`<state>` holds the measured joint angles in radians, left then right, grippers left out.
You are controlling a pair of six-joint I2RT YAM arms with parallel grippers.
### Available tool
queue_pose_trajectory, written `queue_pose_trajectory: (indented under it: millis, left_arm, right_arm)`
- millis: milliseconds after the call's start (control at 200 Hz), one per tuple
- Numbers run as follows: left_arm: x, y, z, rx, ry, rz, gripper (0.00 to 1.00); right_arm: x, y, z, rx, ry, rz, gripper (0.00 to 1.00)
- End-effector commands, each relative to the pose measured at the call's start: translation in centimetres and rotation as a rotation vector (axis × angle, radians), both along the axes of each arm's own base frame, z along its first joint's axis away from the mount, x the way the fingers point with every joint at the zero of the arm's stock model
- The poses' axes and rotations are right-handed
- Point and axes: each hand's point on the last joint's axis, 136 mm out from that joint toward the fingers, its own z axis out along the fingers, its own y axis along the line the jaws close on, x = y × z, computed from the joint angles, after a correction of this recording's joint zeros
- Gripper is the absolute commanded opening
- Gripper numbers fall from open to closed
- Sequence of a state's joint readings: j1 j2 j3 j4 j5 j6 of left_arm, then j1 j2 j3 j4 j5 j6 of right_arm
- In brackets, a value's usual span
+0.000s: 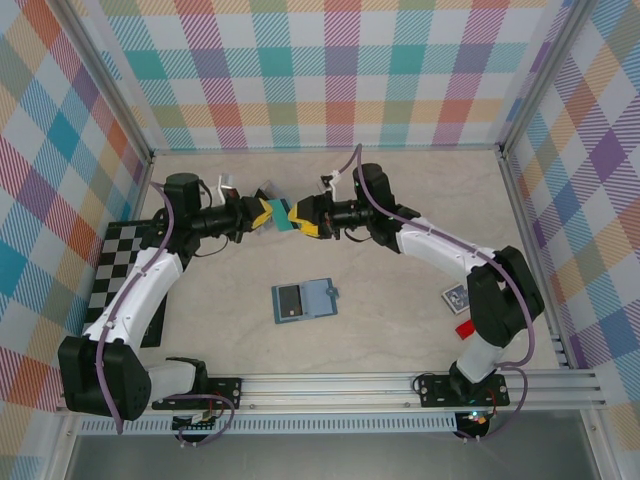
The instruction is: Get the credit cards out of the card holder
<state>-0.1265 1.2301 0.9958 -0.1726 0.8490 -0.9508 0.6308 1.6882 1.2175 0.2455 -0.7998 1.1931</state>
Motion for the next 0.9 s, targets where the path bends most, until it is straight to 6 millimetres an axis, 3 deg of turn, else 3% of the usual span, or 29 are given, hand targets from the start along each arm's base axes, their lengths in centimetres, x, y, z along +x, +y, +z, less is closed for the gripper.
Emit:
queue_pose_trajectory:
  millis: [0,245,305,395,510,740,895]
  left_arm:
    - [0.0,0.4,0.4,-0.022,-0.023,-0.004,0.00]
    - [-0.3,0.8,-0.6,0.012,0.009,0.011,0.00]
    - [-1.0,1.5,-1.7,0.079,0.054,0.029,0.15]
    - [-2.0,3.7,-3.7,0.252,0.123,0.095,0.46]
    - [-3.3,6.4,-6.0,0.410,0.189,0.162,0.74]
    - [-5.5,11.0,-10.1,0.616,0.281,0.285,1.00]
    - [-6.8,12.4,-11.3,0.689,0.305,0.320,1.00]
  right_arm:
    - [-0.5,0.2,1.3,0.051,-0.017,0.034,0.33]
    - [-0.3,0.2,0.7,-0.001,-0.036,0.025,0.04]
    - [-0.2,0.2,0.3,-0.034,-0.052,0.021,0.00]
    - [0.0,0.3,-0.2,-0.129,-0.119,0.017,0.00]
    - [0.5,0.5,-1.4,-0.289,-0.247,0.028,0.00]
    - [4.5,1.5,-4.5,-0.556,-0.512,0.034,0.00]
    - [7.2,3.2,-6.8,-0.644,-0.612,0.066,0.00]
